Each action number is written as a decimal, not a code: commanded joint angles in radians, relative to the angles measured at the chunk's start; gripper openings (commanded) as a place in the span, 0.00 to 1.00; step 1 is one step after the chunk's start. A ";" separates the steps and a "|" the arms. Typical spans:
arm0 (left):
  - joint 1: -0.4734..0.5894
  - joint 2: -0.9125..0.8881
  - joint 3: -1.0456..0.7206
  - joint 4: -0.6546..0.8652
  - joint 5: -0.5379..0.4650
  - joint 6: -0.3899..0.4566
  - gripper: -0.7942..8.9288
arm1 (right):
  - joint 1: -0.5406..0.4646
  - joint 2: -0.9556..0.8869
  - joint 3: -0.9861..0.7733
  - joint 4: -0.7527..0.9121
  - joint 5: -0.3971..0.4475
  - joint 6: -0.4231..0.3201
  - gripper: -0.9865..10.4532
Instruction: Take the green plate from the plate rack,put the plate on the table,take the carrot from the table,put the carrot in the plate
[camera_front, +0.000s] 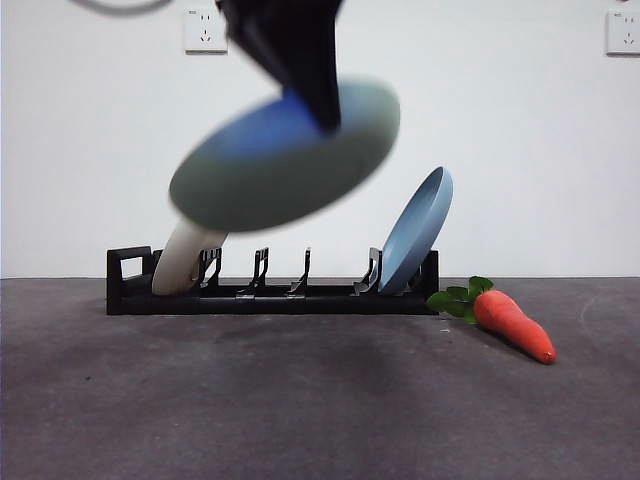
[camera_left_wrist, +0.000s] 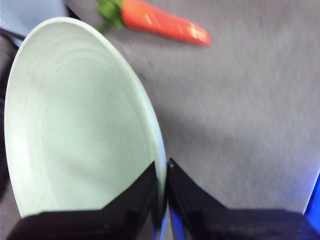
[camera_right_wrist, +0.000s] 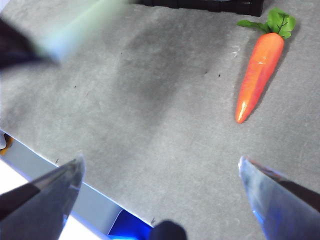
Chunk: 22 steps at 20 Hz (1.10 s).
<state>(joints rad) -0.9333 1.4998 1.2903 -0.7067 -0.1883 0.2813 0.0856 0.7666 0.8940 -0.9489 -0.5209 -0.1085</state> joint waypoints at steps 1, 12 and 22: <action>-0.033 0.008 -0.123 0.105 -0.053 0.022 0.08 | 0.003 -0.001 0.002 0.006 -0.001 0.007 0.61; -0.159 0.104 -0.468 0.511 -0.179 0.181 0.08 | 0.003 0.012 0.002 0.006 0.000 0.007 0.61; -0.158 0.165 -0.465 0.527 -0.127 0.181 0.34 | 0.003 0.059 0.002 0.014 0.000 0.007 0.61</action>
<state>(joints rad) -1.0901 1.6531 0.8310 -0.1780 -0.3294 0.4709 0.0856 0.8223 0.8940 -0.9409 -0.5209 -0.1085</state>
